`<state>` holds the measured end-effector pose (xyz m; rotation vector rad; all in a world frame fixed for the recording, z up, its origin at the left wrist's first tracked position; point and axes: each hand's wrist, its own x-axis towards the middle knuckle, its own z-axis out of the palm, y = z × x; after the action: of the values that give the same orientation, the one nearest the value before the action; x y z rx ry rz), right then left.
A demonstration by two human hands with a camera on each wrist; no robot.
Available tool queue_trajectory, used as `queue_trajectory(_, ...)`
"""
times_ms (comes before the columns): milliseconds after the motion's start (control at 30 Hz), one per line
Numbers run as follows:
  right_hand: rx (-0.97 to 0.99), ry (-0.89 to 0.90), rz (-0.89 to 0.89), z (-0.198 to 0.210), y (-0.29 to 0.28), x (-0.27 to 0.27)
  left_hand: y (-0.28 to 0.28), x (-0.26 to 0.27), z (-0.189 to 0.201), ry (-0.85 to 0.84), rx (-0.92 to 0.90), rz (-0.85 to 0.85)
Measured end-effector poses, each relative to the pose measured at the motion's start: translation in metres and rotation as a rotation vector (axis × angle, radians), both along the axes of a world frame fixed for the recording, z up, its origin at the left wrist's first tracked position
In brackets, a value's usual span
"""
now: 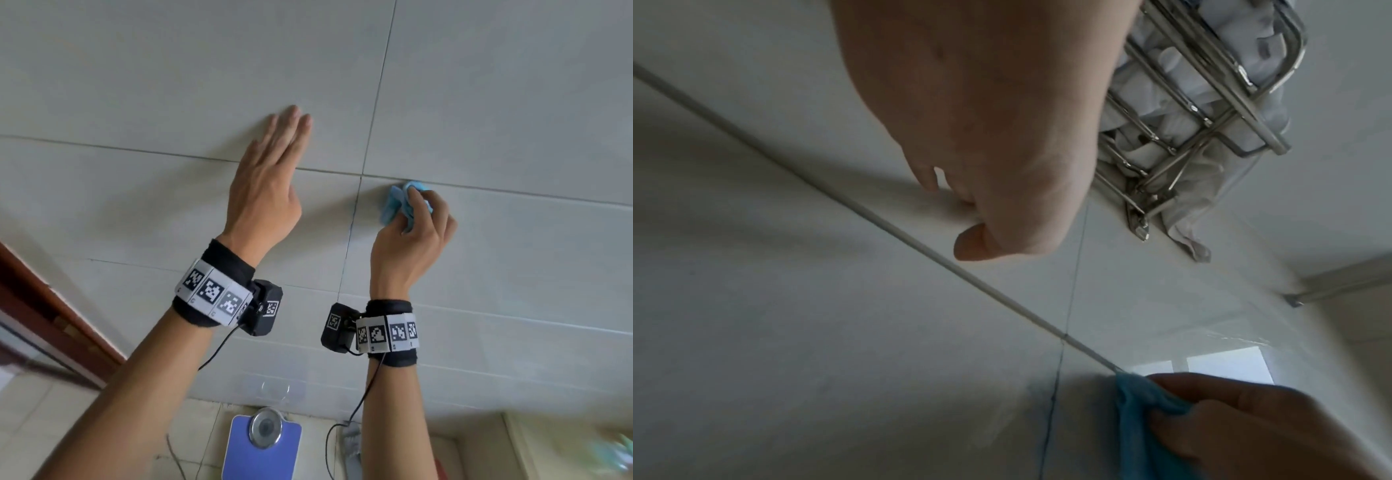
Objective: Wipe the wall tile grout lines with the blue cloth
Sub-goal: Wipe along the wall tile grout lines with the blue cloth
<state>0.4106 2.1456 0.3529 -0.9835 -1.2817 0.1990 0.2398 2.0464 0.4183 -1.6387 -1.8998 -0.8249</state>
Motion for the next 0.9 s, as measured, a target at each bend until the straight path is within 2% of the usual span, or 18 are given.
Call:
queue_trajectory(200, -0.038, 0.079, -0.132, 0.003, -0.009, -0.036, -0.008, -0.015, -0.024, -0.069, 0.009, -0.027)
queue_trajectory(267, -0.007, 0.048, -0.121, 0.003, -0.017, -0.056, -0.012, -0.023, -0.027, -0.085, 0.008, -0.058)
queue_trajectory(367, 0.047, -0.054, -0.011, 0.000, -0.034, -0.079, -0.017, -0.034, -0.029, -0.103, 0.012, -0.082)
queue_trajectory(467, 0.050, -0.073, 0.020, -0.001, -0.034, -0.068, -0.017, -0.039, -0.031, -0.094, 0.028, -0.100)
queue_trajectory(600, 0.001, 0.096, -0.164, 0.001, -0.006, -0.036, -0.012, -0.038, -0.036, -0.104, 0.066, -0.117)
queue_trajectory(667, -0.007, 0.132, -0.199, -0.001, -0.004, -0.043, -0.008, -0.033, -0.040, -0.115, 0.089, -0.108)
queue_trajectory(733, 0.043, 0.110, -0.158, -0.007, -0.013, -0.061, -0.005, -0.028, -0.045, -0.102, 0.103, -0.098)
queue_trajectory(800, 0.115, 0.014, -0.041, -0.016, -0.025, -0.078, -0.003, -0.026, -0.052, -0.082, 0.097, -0.066)
queue_trajectory(900, 0.087, -0.078, 0.074, -0.022, -0.031, -0.073, -0.006, -0.027, -0.063, -0.152, 0.122, -0.047)
